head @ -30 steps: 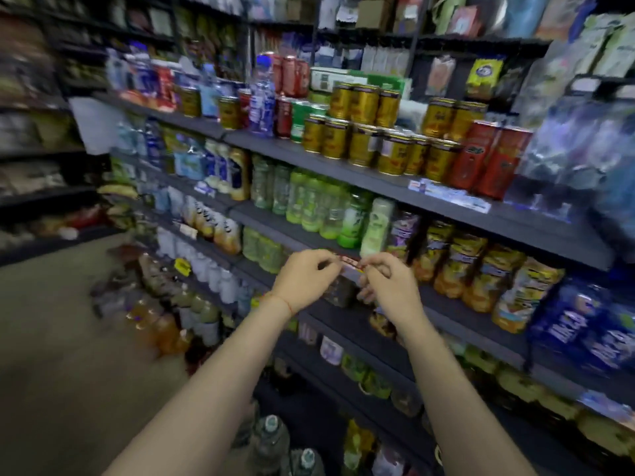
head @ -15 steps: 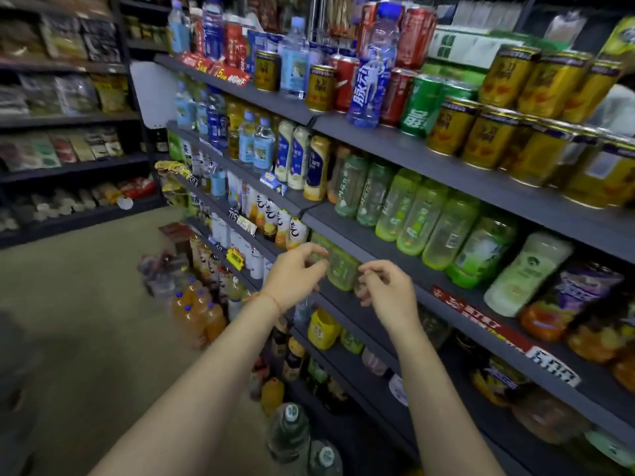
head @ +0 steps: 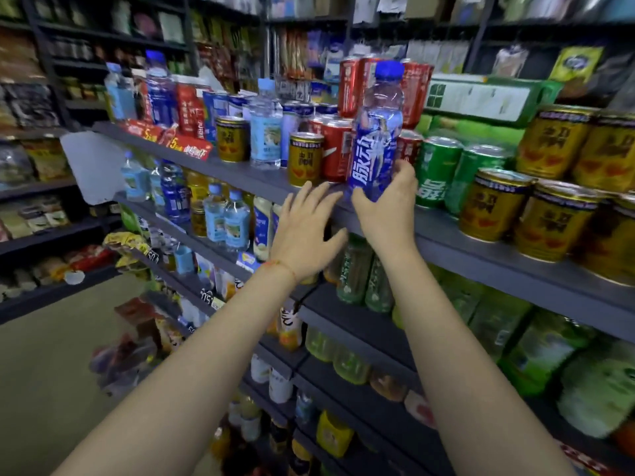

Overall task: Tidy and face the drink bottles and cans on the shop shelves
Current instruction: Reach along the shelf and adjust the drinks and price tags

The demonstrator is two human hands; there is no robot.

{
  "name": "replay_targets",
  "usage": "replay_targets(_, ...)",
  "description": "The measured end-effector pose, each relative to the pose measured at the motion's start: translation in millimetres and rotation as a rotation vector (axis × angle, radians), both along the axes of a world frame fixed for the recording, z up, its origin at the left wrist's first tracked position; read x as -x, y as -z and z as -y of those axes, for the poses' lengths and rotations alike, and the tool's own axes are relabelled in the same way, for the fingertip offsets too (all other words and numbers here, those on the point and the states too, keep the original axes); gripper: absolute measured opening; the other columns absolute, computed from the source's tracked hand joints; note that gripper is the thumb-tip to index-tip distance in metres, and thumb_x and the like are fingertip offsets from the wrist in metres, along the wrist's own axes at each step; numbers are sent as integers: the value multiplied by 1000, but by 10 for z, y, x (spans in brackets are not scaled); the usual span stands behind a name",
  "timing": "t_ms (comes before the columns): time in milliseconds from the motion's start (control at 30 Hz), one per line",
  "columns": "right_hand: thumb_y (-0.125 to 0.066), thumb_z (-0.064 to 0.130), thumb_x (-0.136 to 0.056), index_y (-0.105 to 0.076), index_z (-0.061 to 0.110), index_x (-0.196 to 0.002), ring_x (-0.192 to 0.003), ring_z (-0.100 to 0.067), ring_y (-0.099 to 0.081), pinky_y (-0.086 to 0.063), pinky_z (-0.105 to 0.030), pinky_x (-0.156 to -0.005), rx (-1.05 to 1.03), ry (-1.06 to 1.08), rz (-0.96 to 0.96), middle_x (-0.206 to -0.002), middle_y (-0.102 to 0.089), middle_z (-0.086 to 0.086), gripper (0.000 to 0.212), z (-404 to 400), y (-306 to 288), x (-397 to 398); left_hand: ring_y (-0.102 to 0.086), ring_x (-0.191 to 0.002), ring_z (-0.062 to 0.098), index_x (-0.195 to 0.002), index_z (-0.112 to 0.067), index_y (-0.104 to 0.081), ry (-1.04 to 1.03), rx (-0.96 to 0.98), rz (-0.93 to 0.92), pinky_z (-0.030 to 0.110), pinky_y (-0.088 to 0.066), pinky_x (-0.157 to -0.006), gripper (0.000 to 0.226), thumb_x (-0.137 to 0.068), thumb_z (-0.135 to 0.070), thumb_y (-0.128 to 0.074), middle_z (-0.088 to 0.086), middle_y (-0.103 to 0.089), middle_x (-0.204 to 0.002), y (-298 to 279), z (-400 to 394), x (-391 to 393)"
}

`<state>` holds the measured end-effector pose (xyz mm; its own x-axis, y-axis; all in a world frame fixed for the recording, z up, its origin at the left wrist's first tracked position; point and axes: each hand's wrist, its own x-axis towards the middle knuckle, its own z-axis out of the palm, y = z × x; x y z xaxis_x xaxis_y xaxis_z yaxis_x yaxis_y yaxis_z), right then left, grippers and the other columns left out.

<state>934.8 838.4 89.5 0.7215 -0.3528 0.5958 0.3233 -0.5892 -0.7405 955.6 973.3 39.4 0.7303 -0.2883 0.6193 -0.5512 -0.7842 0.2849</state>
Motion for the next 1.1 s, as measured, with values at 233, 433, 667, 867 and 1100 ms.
replay_targets(233, -79, 48, -78, -38, 5, -130, -113, -27, -58, -45, -32, -81, -127, 187, -247, -128, -56, -9, 79, -115, -208, -558, -11, -151, 21, -154, -33, -23, 115, -108, 67, 47, 1, -122, 67, -92, -57, -35, -7, -29, -158, 289, -149, -441)
replay_targets(433, -82, 43, -74, -49, 13, -121, -94, -16, -63, -46, -28, -77, -153, 303, -151, -109, -65, 5, 64, -226, -175, -506, -10, -151, 29, -157, -22, -9, 114, -186, 142, 53, 0, -121, 85, -88, -63, -38, 0, -21, -162, 415, -138, -542)
replay_targets(667, -77, 21, -75, -59, 11, -119, -86, -10, -69, -56, -24, -74, -433, 48, 28, -105, -71, 0, 49, -413, -44, 356, 1, -152, 21, -156, -16, -16, 276, 111, -61, 42, 4, -123, 65, -100, -43, -35, -1, -10, -165, 303, -166, -297)
replay_targets(867, -70, 47, -83, -67, 13, -111, -85, -15, -72, -56, -35, -77, -616, 0, -112, -98, -75, -1, 44, -144, 327, 1397, -56, -115, 8, -116, -32, -57, 656, 956, -687, 29, -42, -99, 28, -95, -47, -48, -7, -61, -121, 6, 146, 887)
replay_targets(1100, -48, 60, -94, -57, 17, -100, -82, -2, -58, -43, -23, -74, -285, 237, -257, -89, -63, 10, 45, 820, 760, 3039, -71, -100, 26, -109, -16, -64, 753, 1077, -1180, 46, -56, -92, 39, -81, -42, -73, 13, -72, -111, 114, 1443, 2492)
